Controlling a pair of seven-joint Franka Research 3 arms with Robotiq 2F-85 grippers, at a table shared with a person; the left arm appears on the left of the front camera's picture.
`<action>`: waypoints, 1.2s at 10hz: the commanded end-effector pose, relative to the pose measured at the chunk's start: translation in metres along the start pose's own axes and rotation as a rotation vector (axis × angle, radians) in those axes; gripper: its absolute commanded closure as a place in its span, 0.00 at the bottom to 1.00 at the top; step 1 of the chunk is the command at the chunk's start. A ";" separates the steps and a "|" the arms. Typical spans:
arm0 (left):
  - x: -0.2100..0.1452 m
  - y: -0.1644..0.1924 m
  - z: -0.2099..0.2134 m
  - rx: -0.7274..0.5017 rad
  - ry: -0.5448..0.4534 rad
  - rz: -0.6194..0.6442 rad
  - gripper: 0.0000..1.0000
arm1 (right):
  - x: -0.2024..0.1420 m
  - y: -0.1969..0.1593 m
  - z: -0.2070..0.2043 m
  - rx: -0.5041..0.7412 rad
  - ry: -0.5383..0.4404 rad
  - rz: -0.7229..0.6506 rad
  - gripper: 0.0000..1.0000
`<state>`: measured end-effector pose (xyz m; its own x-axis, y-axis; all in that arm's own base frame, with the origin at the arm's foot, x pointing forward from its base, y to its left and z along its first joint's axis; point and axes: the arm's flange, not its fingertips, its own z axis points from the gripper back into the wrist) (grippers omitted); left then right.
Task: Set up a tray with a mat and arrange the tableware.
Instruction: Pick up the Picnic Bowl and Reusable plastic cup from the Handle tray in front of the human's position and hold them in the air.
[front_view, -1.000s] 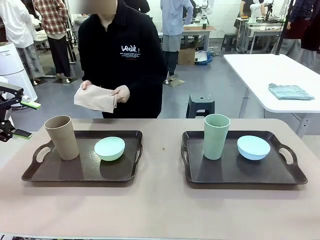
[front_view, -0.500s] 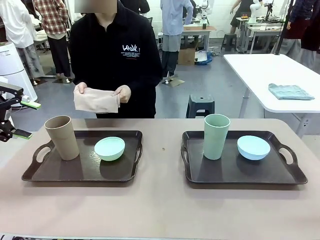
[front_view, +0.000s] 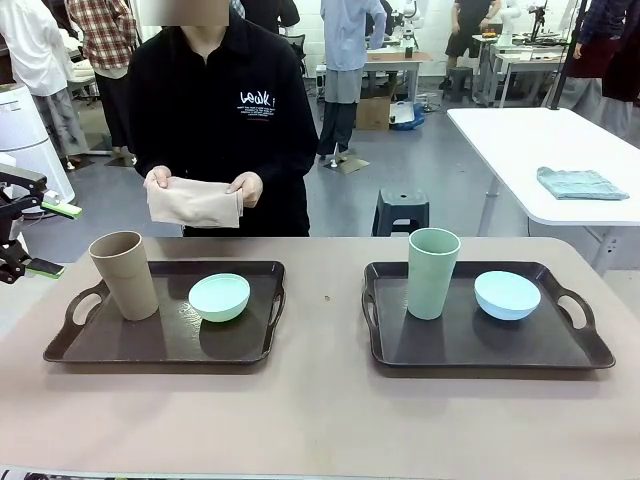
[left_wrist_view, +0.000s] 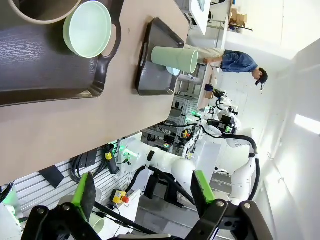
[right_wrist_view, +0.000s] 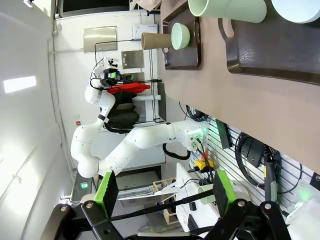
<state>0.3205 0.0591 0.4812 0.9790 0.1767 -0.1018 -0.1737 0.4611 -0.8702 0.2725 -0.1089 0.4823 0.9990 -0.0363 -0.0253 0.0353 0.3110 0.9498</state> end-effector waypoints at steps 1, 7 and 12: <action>0.001 0.000 -0.001 -0.011 -0.017 -0.011 0.00 | -0.002 -0.002 -0.003 0.005 0.004 0.010 0.00; 0.001 0.000 -0.001 -0.011 -0.017 -0.011 0.00 | -0.002 -0.002 -0.003 0.005 0.004 0.010 0.00; 0.002 -0.045 0.024 0.107 -0.093 -0.369 0.00 | -0.006 0.058 -0.034 -0.113 -0.033 0.106 0.00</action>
<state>0.3242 0.0617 0.5077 0.9899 0.1159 0.0814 0.0087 0.5239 -0.8517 0.2725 -0.0919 0.5008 0.9994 -0.0203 0.0266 -0.0174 0.3633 0.9315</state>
